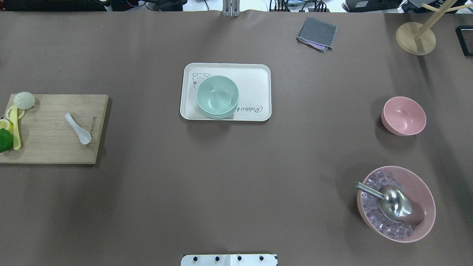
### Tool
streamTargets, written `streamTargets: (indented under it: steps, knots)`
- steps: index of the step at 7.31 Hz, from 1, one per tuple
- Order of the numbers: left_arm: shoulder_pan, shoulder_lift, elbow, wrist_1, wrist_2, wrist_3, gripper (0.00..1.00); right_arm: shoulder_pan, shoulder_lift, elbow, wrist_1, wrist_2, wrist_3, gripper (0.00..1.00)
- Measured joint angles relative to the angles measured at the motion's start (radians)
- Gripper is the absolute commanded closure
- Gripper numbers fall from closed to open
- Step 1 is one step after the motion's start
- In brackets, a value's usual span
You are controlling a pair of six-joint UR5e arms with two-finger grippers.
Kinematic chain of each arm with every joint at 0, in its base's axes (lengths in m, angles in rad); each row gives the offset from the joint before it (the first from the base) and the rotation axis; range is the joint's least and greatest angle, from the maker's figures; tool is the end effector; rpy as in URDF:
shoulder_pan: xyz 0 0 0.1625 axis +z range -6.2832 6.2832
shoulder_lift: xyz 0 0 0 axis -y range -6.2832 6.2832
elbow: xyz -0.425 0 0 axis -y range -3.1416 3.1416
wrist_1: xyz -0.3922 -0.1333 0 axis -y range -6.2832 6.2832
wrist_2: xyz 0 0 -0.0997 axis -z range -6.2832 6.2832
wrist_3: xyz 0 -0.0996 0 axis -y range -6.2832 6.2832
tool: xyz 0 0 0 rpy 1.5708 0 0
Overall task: Stack pink bowl on green and place spoon
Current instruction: 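Move the right gripper down over the small pink bowl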
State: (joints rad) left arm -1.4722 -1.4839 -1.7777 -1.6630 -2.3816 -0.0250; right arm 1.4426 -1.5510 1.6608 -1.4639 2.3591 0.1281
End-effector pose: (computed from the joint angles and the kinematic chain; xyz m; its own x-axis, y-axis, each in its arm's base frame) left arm -0.0151 -0.4682 0.5850 0.6727 0.1954 -0.7136 -0.0794 0.9780 0.1928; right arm -0.0031 -0.5145 0.5916 0.6902 -0.1156 0.7144 0.0370 0.9915 0.1248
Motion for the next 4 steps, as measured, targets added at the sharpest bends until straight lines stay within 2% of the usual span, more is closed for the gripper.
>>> streamTargets:
  steps: [4]
  knots:
    - [0.003, -0.001, 0.000, -0.001, -0.008, -0.006, 0.03, -0.003, -0.003, 0.003, 0.002, 0.035, 0.000, 0.00]
